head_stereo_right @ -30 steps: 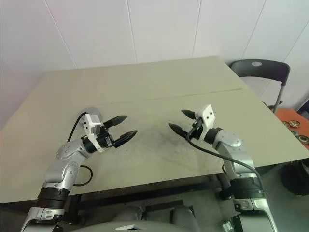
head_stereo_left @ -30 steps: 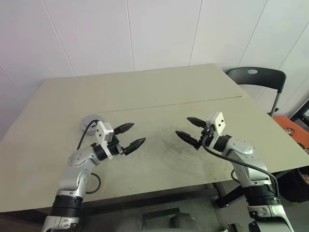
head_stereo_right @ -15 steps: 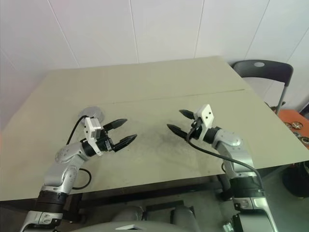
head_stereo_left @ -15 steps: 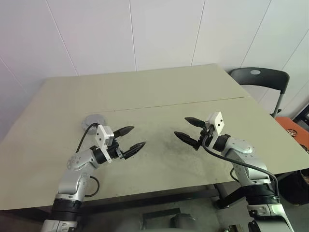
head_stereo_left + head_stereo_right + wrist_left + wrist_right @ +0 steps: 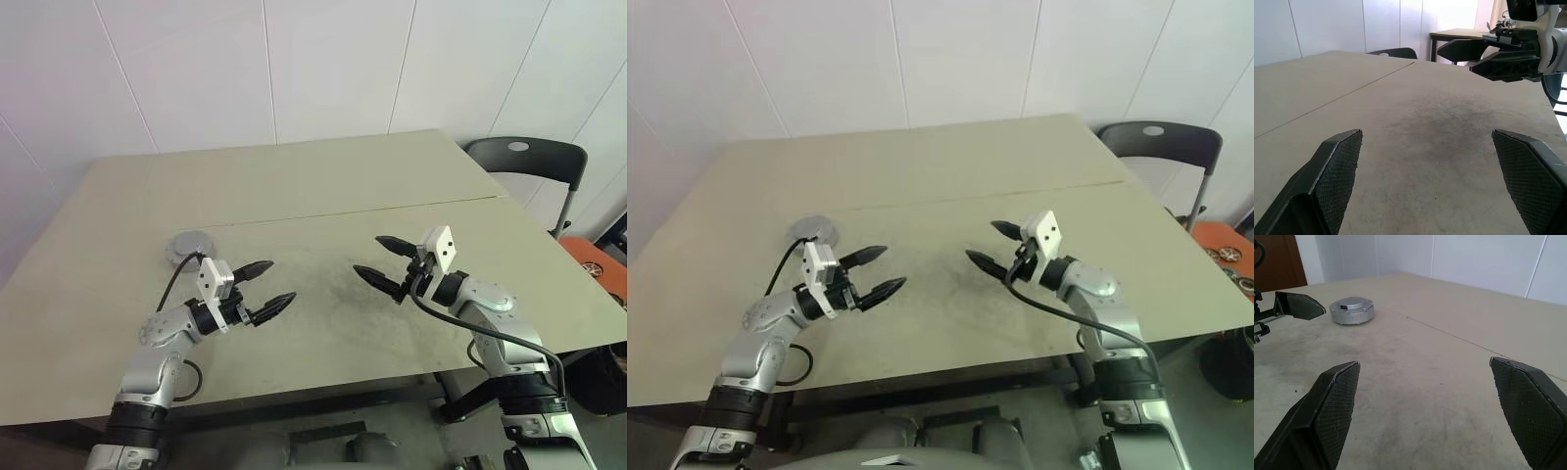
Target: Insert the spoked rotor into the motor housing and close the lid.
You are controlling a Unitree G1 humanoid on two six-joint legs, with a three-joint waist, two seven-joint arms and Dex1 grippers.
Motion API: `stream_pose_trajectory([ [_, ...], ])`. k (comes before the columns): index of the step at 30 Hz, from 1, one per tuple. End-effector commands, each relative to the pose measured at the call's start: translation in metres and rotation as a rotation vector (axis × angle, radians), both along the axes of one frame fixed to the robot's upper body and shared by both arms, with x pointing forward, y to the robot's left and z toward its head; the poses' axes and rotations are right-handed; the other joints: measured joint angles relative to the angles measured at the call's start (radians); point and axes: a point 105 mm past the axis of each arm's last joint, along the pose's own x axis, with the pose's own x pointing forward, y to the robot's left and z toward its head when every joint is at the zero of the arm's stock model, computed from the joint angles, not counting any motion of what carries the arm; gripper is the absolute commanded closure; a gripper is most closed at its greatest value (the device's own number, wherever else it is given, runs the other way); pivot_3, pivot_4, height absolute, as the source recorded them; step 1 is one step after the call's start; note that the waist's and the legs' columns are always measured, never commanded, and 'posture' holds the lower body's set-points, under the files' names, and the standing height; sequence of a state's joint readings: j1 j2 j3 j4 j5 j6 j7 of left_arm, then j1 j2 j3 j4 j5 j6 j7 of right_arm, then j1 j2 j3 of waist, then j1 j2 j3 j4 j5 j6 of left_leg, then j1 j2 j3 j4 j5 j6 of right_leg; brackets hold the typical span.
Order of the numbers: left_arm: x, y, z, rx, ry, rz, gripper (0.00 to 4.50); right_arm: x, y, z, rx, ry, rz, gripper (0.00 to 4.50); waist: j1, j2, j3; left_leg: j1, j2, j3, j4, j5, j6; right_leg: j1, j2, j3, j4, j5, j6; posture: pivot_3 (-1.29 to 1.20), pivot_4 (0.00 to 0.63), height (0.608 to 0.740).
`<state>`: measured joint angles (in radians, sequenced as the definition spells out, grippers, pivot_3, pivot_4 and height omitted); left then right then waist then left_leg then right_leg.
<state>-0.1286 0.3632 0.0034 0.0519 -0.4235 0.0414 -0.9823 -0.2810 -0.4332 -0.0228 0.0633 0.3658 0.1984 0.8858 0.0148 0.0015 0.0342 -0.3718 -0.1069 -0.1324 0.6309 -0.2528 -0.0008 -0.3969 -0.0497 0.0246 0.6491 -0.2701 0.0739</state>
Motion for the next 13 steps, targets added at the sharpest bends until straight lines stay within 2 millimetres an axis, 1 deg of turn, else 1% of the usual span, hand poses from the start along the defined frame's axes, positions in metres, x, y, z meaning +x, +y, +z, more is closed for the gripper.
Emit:
stream_pose_trajectory([
  [1,0.0024,-0.0017,0.0085,0.002,-0.048,-0.017,0.0,0.0021,0.0019,0.0162,0.006,-0.069,0.008,0.05,0.0,0.0,0.0,0.0,0.0,0.0,0.0,0.0,0.0,0.0,0.0,0.0,0.0,0.0,0.0,0.0,0.0,0.74],
  [13,0.0025,0.0014,0.002,0.012,-0.041,-0.026,0.0,0.0046,0.0016,0.0163,-0.001,-0.073,0.003,0.05,0.0,0.0,0.0,0.0,0.0,0.0,0.0,0.0,0.0,0.0,0.0,0.0,0.0,0.0,0.0,0.0,0.0,0.74],
])
